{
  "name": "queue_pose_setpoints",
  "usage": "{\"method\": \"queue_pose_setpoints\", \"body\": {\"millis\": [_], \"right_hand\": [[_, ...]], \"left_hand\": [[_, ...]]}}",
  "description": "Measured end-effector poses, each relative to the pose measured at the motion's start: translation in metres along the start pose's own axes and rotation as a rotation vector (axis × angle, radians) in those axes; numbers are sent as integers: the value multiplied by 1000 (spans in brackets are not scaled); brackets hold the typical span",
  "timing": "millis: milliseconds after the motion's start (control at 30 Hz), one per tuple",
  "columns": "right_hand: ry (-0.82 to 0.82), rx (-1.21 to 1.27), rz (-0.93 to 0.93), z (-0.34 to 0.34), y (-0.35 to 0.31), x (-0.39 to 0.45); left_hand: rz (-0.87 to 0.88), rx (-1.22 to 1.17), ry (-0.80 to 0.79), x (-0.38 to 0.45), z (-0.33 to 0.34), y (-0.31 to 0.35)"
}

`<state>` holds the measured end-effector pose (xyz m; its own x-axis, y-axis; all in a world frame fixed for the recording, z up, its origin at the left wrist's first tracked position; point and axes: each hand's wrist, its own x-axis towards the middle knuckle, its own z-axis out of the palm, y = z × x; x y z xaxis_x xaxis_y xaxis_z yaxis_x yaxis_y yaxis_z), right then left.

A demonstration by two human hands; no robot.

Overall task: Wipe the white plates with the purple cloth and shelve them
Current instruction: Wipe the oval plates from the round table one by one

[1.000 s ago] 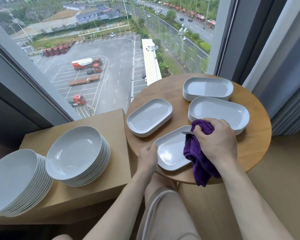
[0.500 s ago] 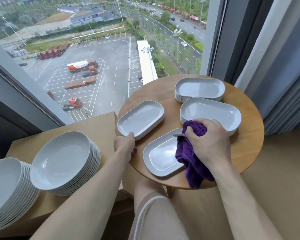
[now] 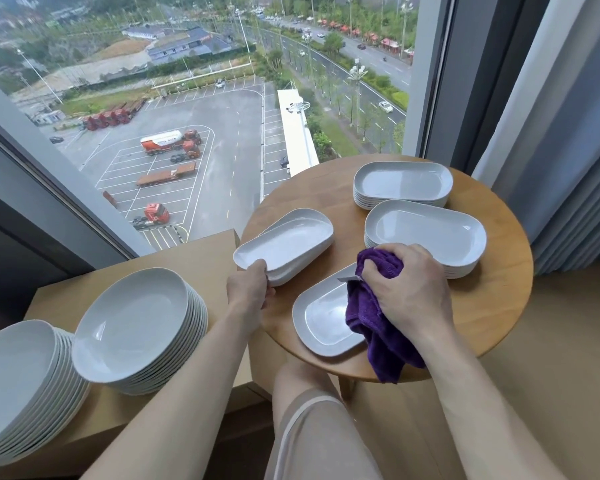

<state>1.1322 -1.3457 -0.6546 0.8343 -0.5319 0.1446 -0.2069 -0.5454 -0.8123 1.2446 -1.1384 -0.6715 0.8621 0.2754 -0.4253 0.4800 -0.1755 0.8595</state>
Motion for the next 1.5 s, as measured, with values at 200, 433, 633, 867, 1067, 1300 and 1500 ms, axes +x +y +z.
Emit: {"method": "queue_pose_setpoints", "body": {"millis": [200,433,633,867,1067,1300,1500], "right_hand": [[2,50,-13,-1,3,3],[-25,87,-52,4,-3,0],[-71,107,-105,12,-25,-11],[-129,-61,-119,26,-33,-26],[-180,-110,-193,36,-41,-34],[-290,25,-433,41,-78,-63],[-494,33,-560,43,-102,-89]], "left_hand": [[107,110,-32,-18,-14,-2],[-1,-378,-387,-56,-39,7],[-124,-634,-610,-104,-65,-16],[-55,-754,-747,-125,-71,-36],[0,-747,-815,-125,-61,-46],[-50,-832,-869,-119,-60,-33],[-77,-773,-502,-109,-66,-20]]}}
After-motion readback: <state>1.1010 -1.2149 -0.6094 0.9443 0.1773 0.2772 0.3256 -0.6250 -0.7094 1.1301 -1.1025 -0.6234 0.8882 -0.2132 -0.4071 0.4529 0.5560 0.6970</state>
